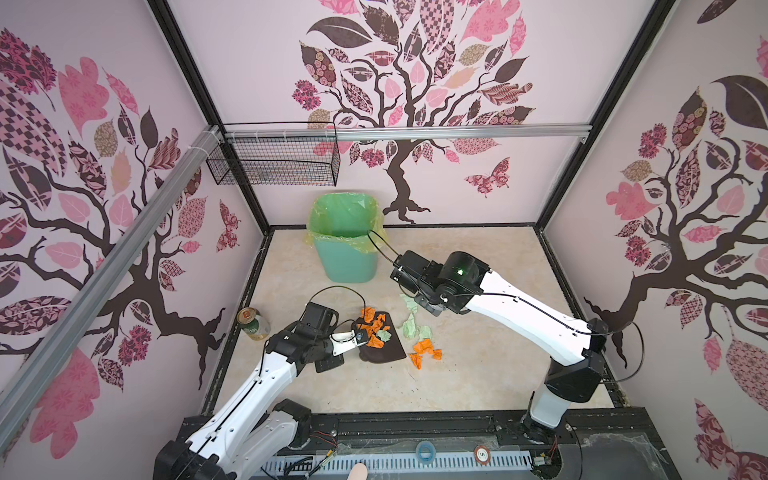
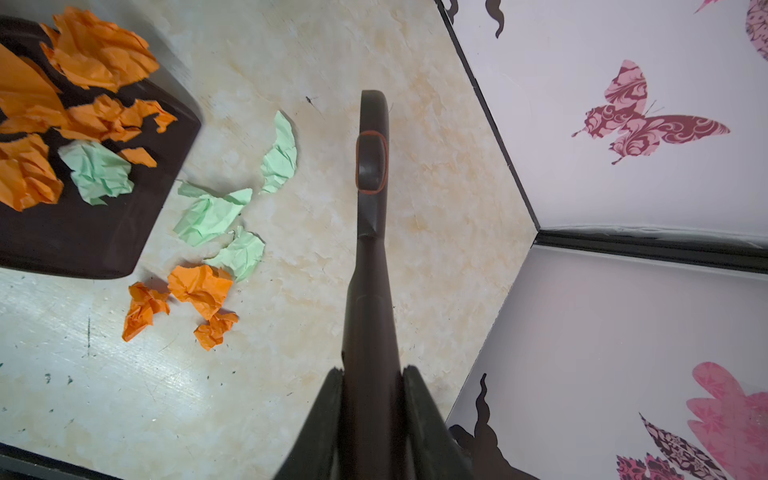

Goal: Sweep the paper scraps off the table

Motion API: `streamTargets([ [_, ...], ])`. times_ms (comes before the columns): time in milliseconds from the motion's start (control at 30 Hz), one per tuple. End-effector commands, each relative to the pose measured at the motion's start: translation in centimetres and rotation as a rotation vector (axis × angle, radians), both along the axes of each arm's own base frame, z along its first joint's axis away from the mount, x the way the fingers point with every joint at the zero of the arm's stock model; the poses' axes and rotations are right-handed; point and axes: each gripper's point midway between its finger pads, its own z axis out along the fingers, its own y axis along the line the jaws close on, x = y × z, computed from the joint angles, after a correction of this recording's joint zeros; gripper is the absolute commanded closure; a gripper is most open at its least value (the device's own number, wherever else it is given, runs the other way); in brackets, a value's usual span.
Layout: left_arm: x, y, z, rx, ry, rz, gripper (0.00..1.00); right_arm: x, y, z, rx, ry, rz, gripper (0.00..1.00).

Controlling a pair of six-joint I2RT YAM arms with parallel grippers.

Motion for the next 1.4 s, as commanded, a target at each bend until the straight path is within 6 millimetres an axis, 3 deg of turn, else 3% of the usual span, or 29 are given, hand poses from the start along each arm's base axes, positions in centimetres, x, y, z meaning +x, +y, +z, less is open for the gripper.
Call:
streamTargets([
  [0,0.1,-0.5,2.2,-0.059,-0.025,0.02,1.0,0.0,-1.6,0.9,0.053,-0.045,-0.052,1.0],
  [233,0.0,-0.8,3.6,-0.114,-0.054,0.046,1.0,-0.8,-3.3,-0.1,0.068,-0.035,-0.074,1.0],
  [467,0.3,-0.9,4.9,-0.122,-0.079,0.041,1.0,-1.0,-3.3,-0.7,0.08,-0.022,-0.08,1.0],
  [733,-0.1,-0.9,4.3,-0.134,-0.067,0.039,1.0,-1.1,-3.0,-1.7,0.078,-0.004,-0.076,1.0],
  [833,-0.4,-0.8,3.2,-0.121,-0.041,0.037,1.0,-1.0,-2.7,-1.8,0.085,0.002,-0.069,1.0],
  [1133,-1.8,0.5,-3.2,-0.016,0.052,-0.005,1.0,-0.3,-1.3,-1.4,0.09,0.004,-0.043,1.0],
  [1367,-1.9,1.5,-6.1,0.006,0.099,-0.013,1.0,0.2,-0.4,-1.5,0.078,0.012,-0.032,1.0],
])
